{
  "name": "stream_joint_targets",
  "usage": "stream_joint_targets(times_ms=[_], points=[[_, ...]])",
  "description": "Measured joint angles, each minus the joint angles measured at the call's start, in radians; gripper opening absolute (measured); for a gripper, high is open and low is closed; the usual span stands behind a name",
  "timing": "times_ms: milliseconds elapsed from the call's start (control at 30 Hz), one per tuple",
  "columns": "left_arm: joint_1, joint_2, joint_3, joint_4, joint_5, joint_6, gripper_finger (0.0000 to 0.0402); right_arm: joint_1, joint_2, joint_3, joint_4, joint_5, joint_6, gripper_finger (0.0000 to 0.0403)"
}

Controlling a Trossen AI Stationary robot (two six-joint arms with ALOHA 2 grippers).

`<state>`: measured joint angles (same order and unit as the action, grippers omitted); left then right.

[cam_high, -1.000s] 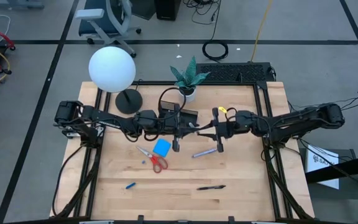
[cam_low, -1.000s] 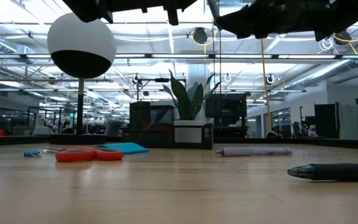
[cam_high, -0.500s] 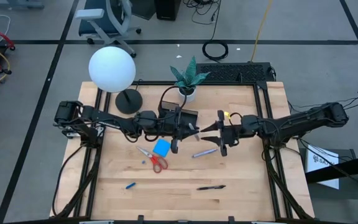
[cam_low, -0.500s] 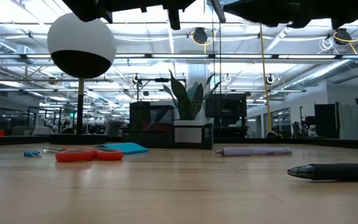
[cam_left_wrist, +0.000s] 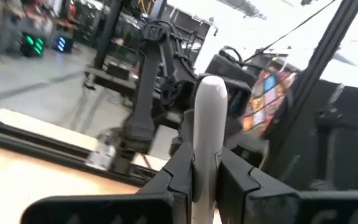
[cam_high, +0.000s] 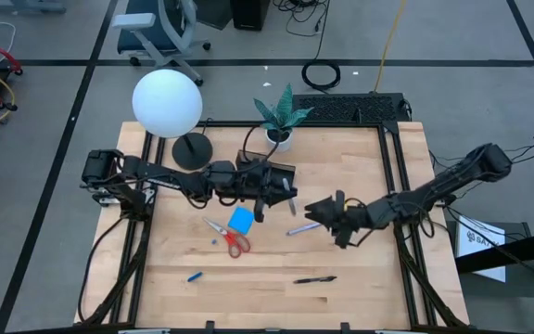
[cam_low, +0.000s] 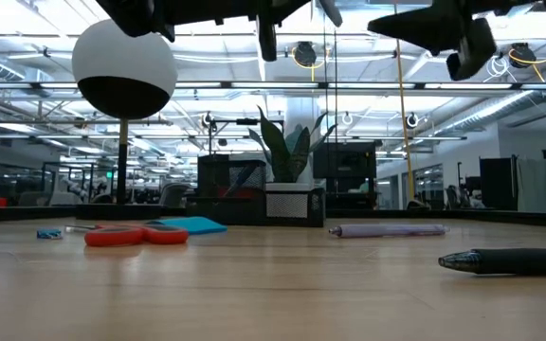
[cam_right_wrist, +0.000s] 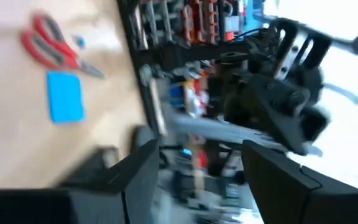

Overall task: Pick and place office supplies into organizer
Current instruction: Put the gray pen into the desk organizer

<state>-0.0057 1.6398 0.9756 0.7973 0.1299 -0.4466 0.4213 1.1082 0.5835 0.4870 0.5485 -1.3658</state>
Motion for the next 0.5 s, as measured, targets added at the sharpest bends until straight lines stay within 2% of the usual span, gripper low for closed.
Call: stream_joint_targets(times_ms=[133, 333, 500], points=[[0.01, 0.0, 0.0, 0.005, 0.053, -0.141, 0.0043, 0.037, 0.035, 0.0, 0.094, 0.082, -0.217, 0.0223], [0.0, 0.0, 0.0, -0.016, 0.057, -0.271, 0.0043, 0.041, 0.124, 0.001, 0.227, 0.08, -0.516, 0.0216], [-0.015, 0.0, 0.0, -0.017, 0.056, -0.313, 0.0043, 0.038, 0.205, 0.001, 0.355, 0.078, -0.71, 0.0219]])
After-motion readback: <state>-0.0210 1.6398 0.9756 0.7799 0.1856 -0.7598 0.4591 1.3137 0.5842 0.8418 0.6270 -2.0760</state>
